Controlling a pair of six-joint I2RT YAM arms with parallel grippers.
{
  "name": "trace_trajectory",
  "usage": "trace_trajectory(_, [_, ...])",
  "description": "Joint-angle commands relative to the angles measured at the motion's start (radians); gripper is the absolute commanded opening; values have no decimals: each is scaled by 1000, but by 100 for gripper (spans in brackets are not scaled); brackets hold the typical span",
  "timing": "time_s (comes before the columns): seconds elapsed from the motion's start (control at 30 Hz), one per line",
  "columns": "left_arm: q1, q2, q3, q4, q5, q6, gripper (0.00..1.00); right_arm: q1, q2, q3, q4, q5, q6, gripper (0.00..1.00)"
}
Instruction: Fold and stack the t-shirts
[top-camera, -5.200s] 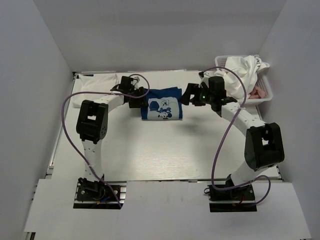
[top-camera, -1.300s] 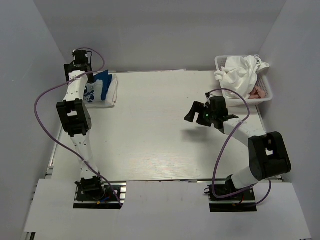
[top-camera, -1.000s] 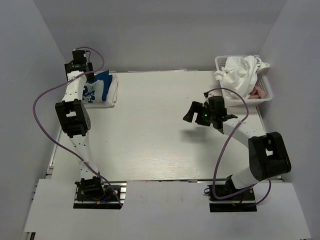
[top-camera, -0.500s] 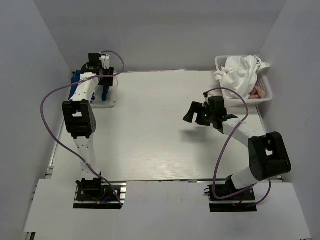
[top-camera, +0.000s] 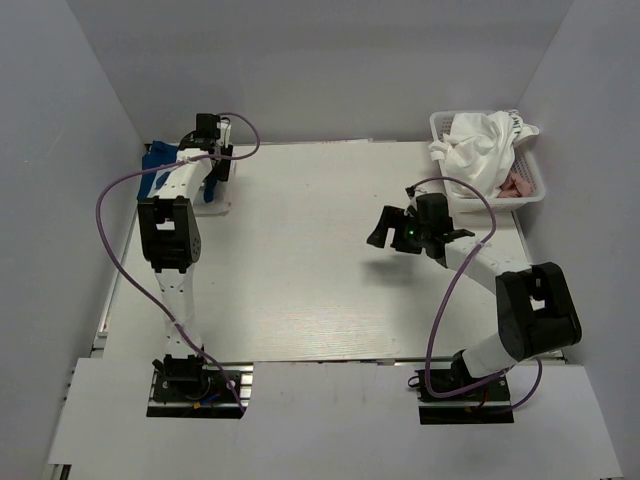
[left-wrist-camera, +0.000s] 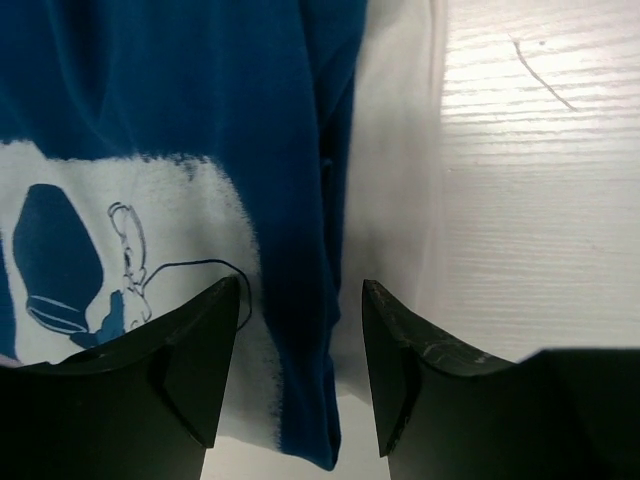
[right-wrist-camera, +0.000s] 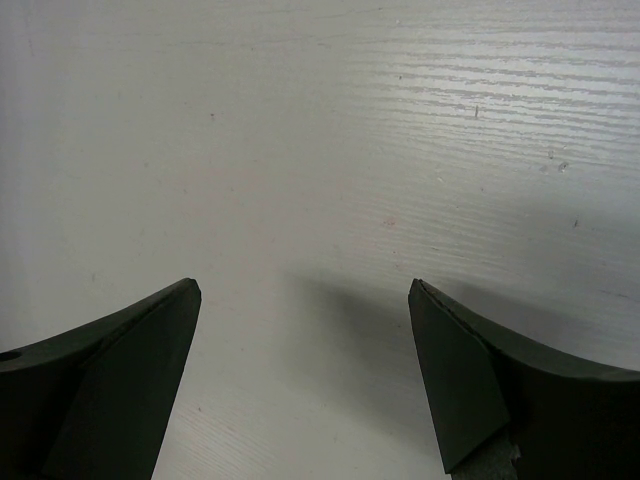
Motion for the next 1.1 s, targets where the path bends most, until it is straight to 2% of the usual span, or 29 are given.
trace_trajectory(0.0, [-4,-37,-9,31,-62,0,62,-1,28,9,-1,6,-18,90])
trace_trajectory(0.1, [-4,-26,-9,22,-39,0,62,-2,36,8,-4,3,-15,90])
trace_trajectory(0.2, [-4,-5,-19,11,8,12,58,-2,27,9,-16,1,-12,90])
trace_trajectory(0.3, [-4,26,-9,10,-45,12,54,-1,-4,-1,0,0,-9,90])
trace_trajectory(0.37, [-4,38,5,10,-65,12,46,-4,-20,-4,-1,6,-7,90])
trace_trajectory(0.5, [-4,38,5,10,-90,12,38,-2,-55,-18,-1,23,-9,90])
trace_trajectory(0.57, [-4,38,5,10,-90,12,38,-2,-59,-26,2,33,-9,90])
trace_trajectory(0.63, [-4,38,5,10,-79,12,21,-1,-64,-35,0,43,-9,90])
trace_trajectory(0.67, [-4,38,5,10,-69,12,6,-1,-69,-37,2,44,-10,90])
trace_trajectory(0.7, [-4,38,5,19,-68,12,0,-2,-70,-38,0,47,-7,90])
trace_trajectory(0.9, [-13,-81,-48,43,144,-11,0,-1,-82,-50,-1,56,-10,90])
trace_trajectory(1.07, [-13,-153,-58,53,211,-46,0,-2,-101,-60,0,61,-6,90])
